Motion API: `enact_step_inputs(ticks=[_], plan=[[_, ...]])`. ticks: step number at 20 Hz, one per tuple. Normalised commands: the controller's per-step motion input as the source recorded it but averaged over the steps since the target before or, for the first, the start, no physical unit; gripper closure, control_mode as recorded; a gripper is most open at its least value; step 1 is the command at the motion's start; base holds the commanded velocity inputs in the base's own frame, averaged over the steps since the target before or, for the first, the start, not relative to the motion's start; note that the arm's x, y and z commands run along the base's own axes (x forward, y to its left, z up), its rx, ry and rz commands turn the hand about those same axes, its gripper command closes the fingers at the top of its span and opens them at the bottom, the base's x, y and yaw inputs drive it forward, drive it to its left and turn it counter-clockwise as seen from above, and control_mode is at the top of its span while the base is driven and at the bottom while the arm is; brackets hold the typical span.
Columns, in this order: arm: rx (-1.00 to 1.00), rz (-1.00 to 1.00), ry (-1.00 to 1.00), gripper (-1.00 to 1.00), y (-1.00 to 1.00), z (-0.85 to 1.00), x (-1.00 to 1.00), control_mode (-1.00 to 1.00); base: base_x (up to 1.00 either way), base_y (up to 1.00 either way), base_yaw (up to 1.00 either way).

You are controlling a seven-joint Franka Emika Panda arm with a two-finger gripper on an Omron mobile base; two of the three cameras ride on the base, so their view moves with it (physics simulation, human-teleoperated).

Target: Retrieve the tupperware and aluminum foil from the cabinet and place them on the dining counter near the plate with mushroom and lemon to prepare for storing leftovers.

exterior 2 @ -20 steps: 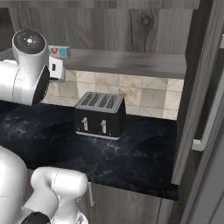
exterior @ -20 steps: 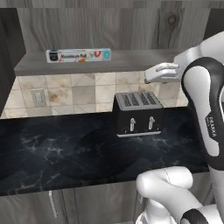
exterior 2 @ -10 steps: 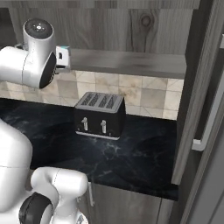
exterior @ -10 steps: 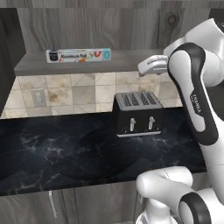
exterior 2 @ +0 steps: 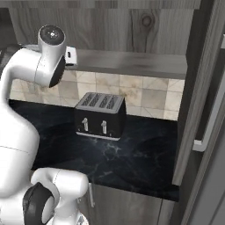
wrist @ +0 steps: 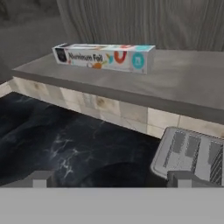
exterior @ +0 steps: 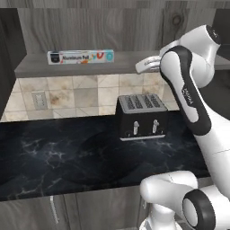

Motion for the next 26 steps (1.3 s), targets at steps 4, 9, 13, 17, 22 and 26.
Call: enact_step_inputs(ticks=[4,9,13,17,22,26], plan=[[0.0,0.1,0.0,-1.0,0.0,0.0,0.64,-1.0,0.0,0.0,0.0],[0.0,0.13,0.0,-1.0,0.01,0.0,0.66,-1.0,0.0,0.0,0.0],[0.0,0.13,0.0,-1.0,0.05,0.0,0.59,-1.0,0.0,0.0,0.0],[0.0,0.12,0.0,-1.0,0.04,0.0,0.49,-1.0,0.0,0.0,0.0],[0.0,0.09,0.0,-1.0,0.08,0.0,0.51,-1.0,0.0,0.0,0.0],[0.0,0.07,0.0,-1.0,0.18,0.0,0.48,-1.0,0.0,0.0,0.0]])
